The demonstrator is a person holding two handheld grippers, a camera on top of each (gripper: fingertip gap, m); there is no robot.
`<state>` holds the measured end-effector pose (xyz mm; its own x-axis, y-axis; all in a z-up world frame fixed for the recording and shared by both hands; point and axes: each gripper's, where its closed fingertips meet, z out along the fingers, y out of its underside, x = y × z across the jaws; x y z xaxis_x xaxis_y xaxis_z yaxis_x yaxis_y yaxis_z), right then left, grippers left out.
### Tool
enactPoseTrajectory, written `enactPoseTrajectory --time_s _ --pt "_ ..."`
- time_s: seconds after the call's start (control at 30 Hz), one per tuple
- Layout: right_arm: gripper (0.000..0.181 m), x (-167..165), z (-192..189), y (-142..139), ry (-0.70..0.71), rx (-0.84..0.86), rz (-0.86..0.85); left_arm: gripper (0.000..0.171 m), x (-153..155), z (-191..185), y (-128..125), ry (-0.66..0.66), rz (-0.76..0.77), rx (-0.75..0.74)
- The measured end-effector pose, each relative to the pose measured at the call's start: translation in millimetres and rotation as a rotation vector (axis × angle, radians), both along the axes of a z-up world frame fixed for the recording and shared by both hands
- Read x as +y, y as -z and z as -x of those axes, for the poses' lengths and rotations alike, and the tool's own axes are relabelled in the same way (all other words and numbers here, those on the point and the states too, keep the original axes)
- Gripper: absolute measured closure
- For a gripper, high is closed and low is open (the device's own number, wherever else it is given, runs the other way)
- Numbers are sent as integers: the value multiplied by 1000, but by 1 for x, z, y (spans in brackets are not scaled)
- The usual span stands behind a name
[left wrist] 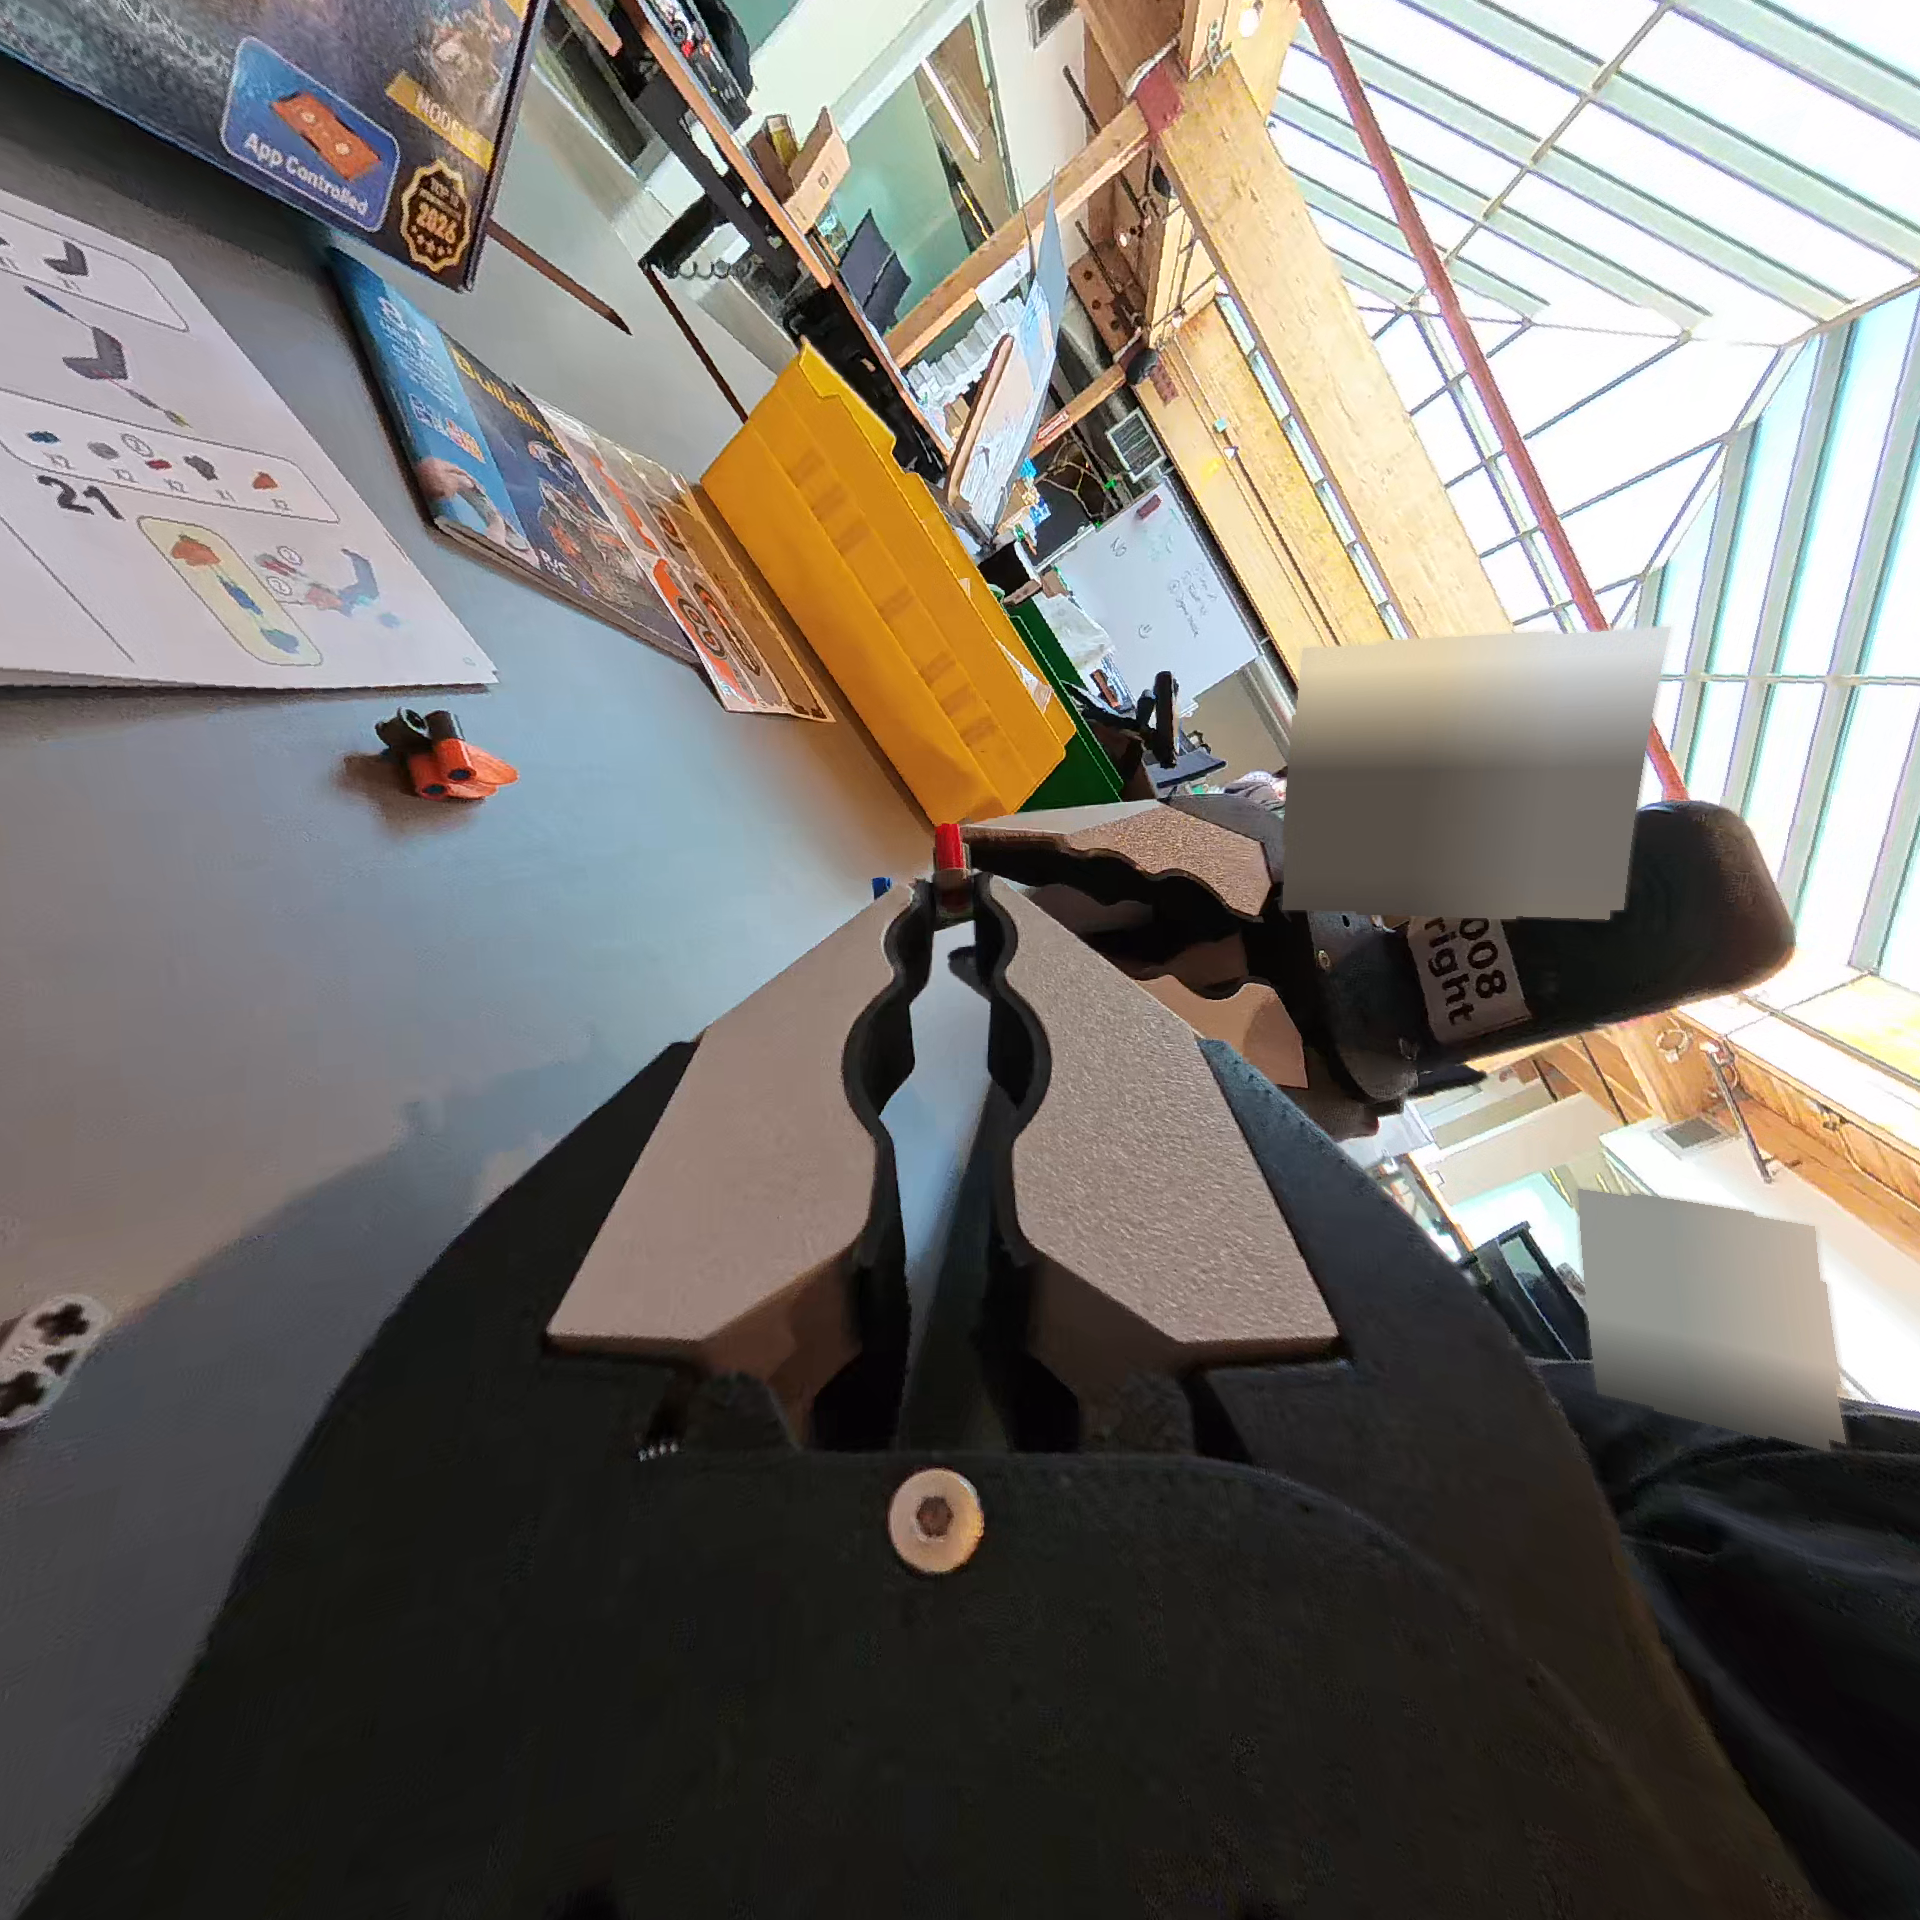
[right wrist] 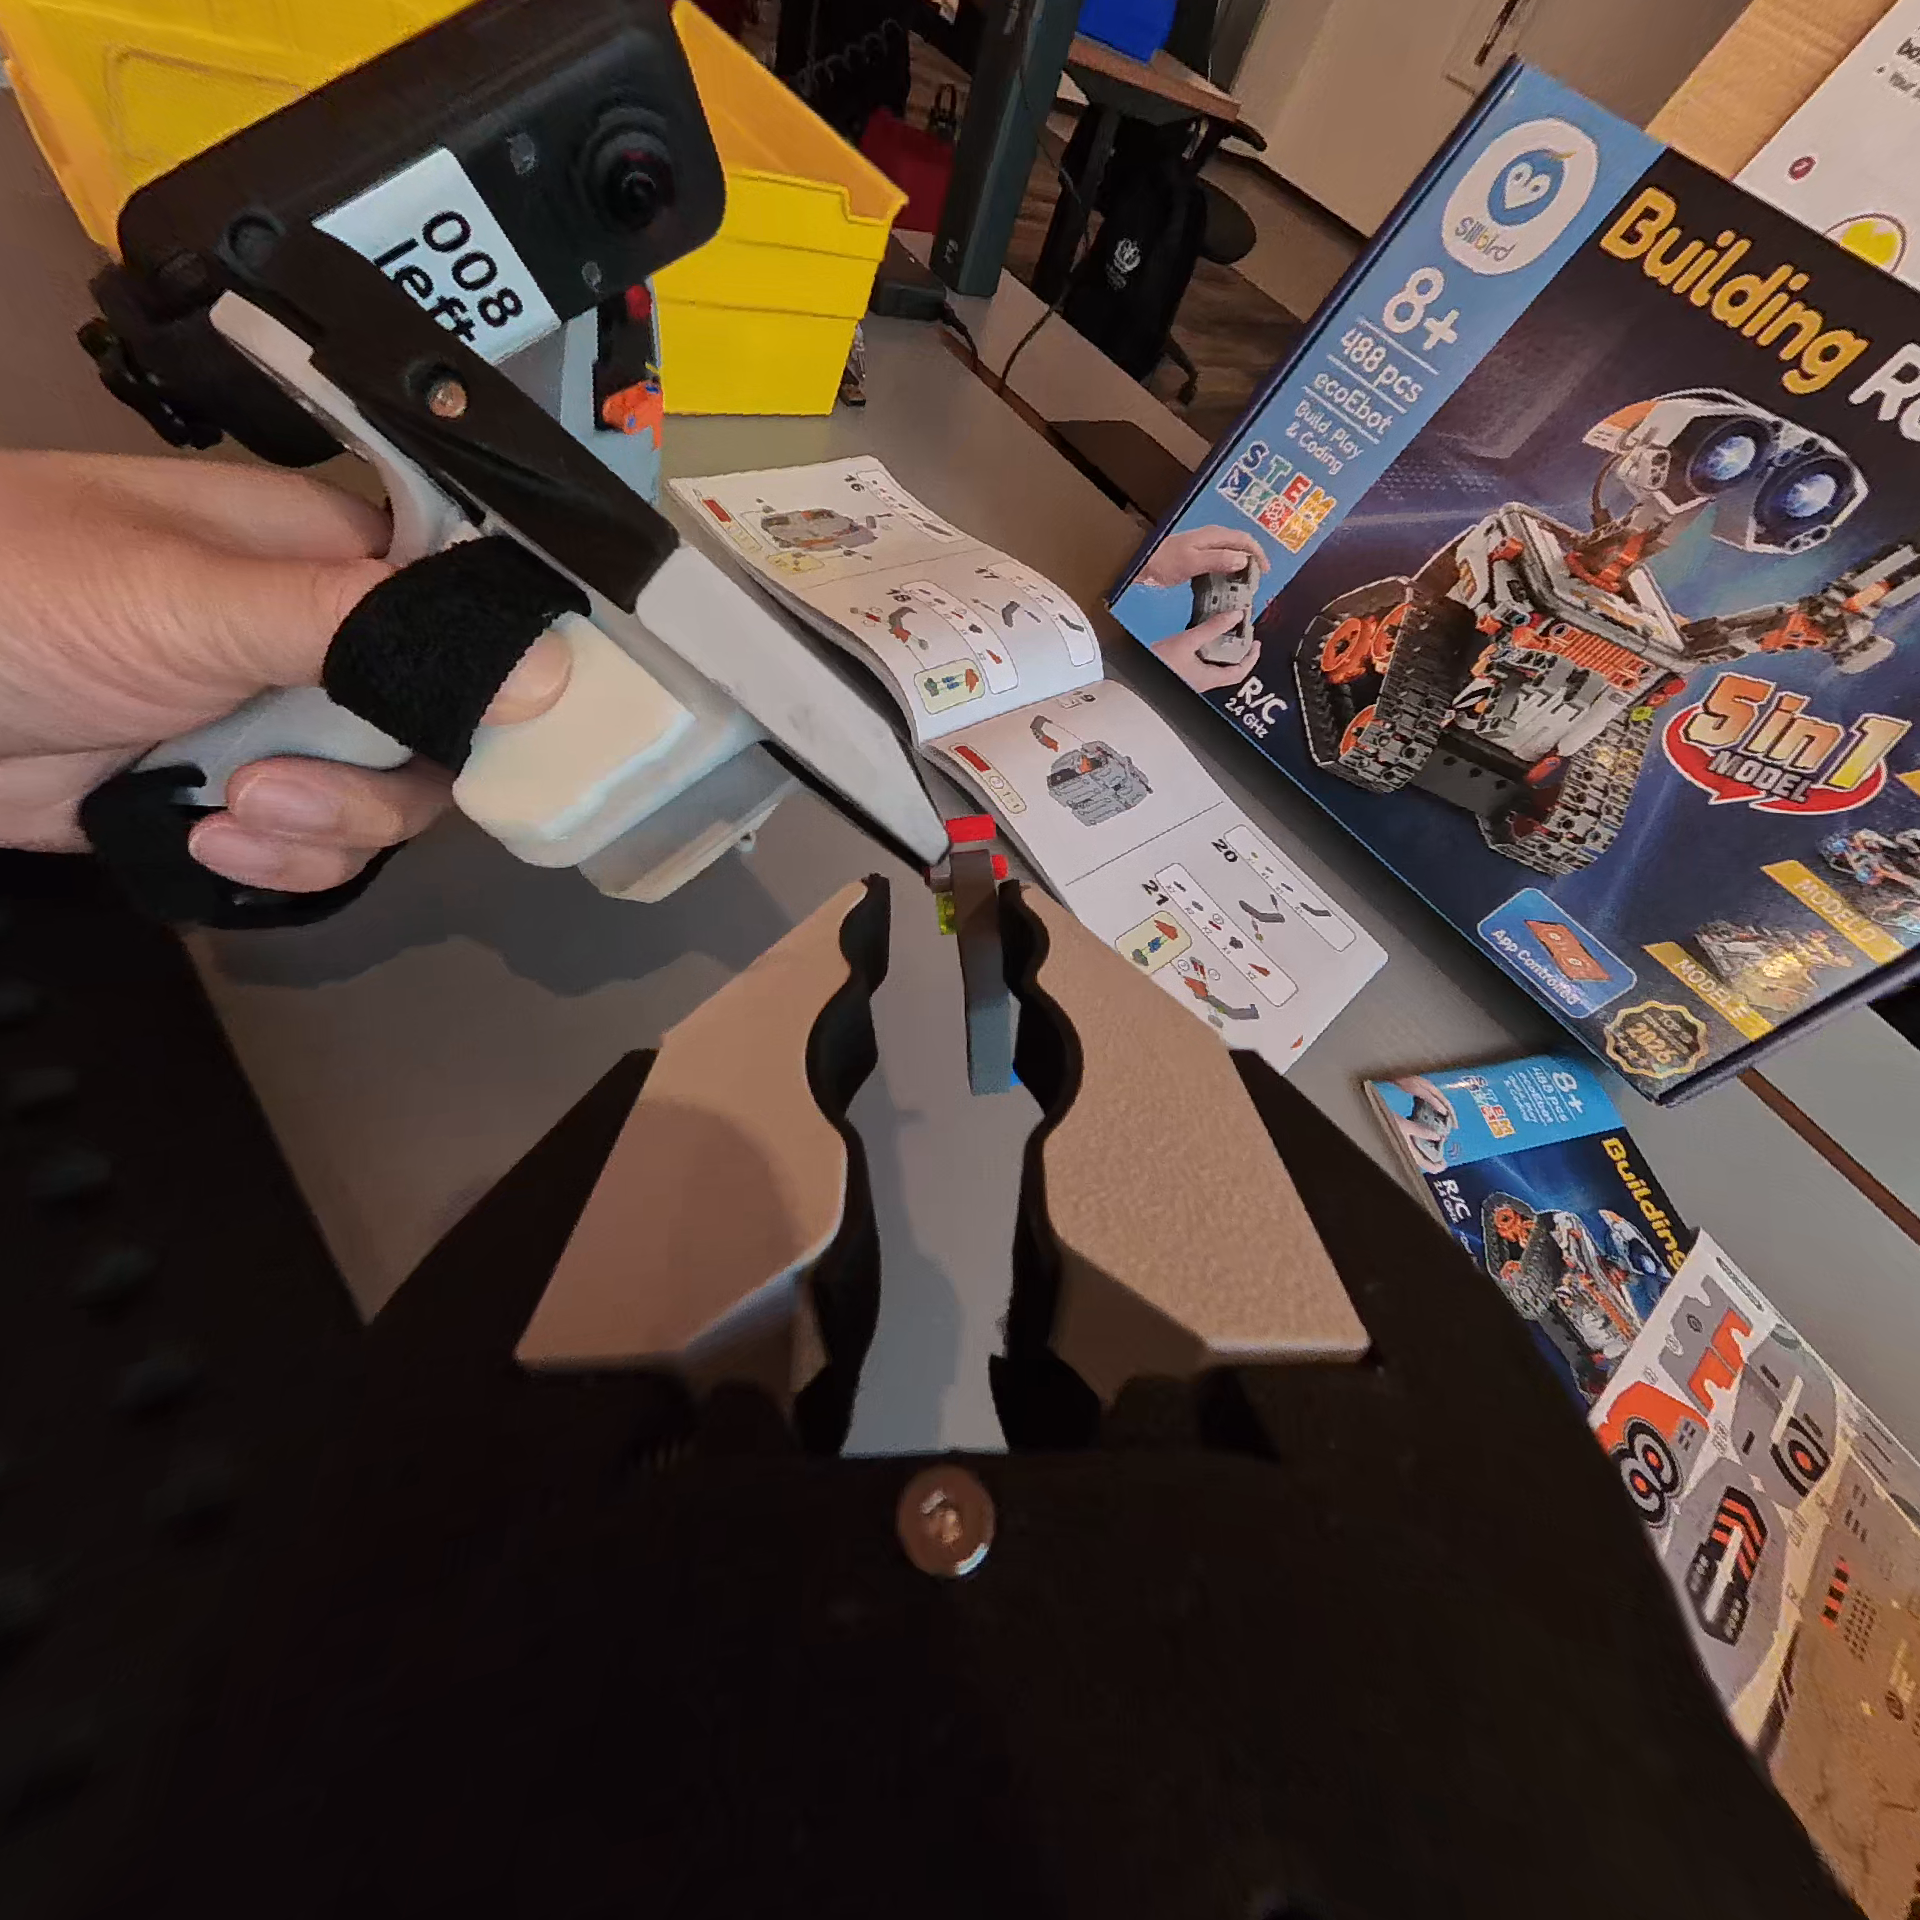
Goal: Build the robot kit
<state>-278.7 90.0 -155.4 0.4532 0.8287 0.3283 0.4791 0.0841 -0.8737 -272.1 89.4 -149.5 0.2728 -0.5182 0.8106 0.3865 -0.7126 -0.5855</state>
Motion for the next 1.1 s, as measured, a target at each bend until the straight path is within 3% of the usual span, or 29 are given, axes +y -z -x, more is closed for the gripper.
enactPoseTrajectory --time_s 0.2,0.43,0.53,0.87,0.93,1.1 --pt "168 2 -5 2 38 20 0 166 -1 -5 3 -9 -15 11" --pt "168 0 -6 10 -44 -72 -56 153 -4 -5 8 132 51 -16" --pt "169 -2 -4 18 -79 -81 -41 166 -7 -8 19 173 64 49" --pt "170 2 -11 31 -85 -135 -58 157 -3 -6 35 175 126 46" --pt "170 1 -11 35 -95 -153 -56 165 -5 -7 36 189 120 50" --pt "170 2 -10 36 -85 -149 -64 168 -5 -7 38 174 123 60"
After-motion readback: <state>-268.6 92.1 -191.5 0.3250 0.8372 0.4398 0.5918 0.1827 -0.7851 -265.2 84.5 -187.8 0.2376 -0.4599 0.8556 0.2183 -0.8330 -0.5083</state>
